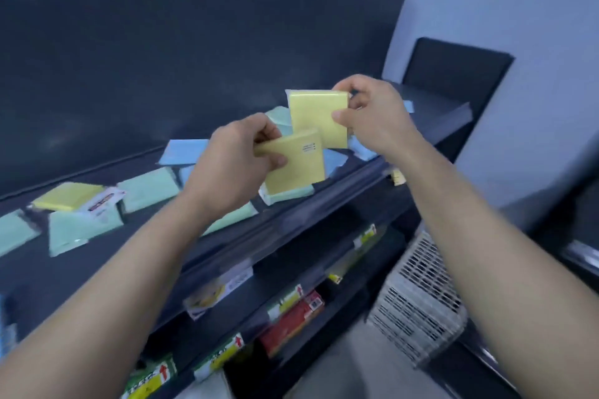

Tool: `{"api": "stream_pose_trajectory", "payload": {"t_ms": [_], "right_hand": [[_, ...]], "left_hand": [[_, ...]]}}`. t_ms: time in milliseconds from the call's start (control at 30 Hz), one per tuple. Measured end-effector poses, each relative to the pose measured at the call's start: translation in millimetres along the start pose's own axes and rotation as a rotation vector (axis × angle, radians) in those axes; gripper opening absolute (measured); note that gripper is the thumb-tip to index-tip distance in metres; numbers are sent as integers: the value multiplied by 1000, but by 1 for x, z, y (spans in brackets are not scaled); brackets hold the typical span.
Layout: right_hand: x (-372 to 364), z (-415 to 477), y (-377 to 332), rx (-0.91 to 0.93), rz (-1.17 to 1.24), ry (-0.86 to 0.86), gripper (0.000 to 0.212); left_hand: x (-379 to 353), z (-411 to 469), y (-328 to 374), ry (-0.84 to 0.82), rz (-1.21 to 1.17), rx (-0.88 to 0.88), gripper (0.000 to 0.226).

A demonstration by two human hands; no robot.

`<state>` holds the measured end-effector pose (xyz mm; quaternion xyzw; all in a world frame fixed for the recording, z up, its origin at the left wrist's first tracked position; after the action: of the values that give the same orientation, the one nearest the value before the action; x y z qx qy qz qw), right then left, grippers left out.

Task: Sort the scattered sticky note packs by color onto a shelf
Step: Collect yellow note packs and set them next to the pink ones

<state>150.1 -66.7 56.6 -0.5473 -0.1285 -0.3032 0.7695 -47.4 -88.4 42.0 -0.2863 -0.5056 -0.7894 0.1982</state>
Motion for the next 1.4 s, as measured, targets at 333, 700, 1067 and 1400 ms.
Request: {"api": "stream_pose_trajectory", "payload": {"t_ms": [333, 700, 1067, 1400], "right_hand": [[237, -122, 120, -229, -164, 374, 20], [492, -308, 226, -491, -386, 718, 22], [605, -421, 280, -731, -471, 943, 18], [674, -401, 379, -953, -487, 800, 15]], "left_hand": [[-191, 0, 178, -292, -154, -340, 16], [-410, -82, 413, -642, -319, -617, 17], [-536, -118, 525, -857, -326, -794, 13], [-634, -66, 569, -913, -237, -749, 17]]}}
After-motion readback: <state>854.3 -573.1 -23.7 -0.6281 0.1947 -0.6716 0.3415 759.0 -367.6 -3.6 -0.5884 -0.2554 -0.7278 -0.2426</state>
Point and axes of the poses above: each hand's wrist, its own z-axis towards the middle knuckle, its own x-axis out of the back of the hand, y = z × x, the point moved 2 cm from there along z, towards the middle knuckle, and after that the axes turned 2 degrees about x, right-handed, at the moved point
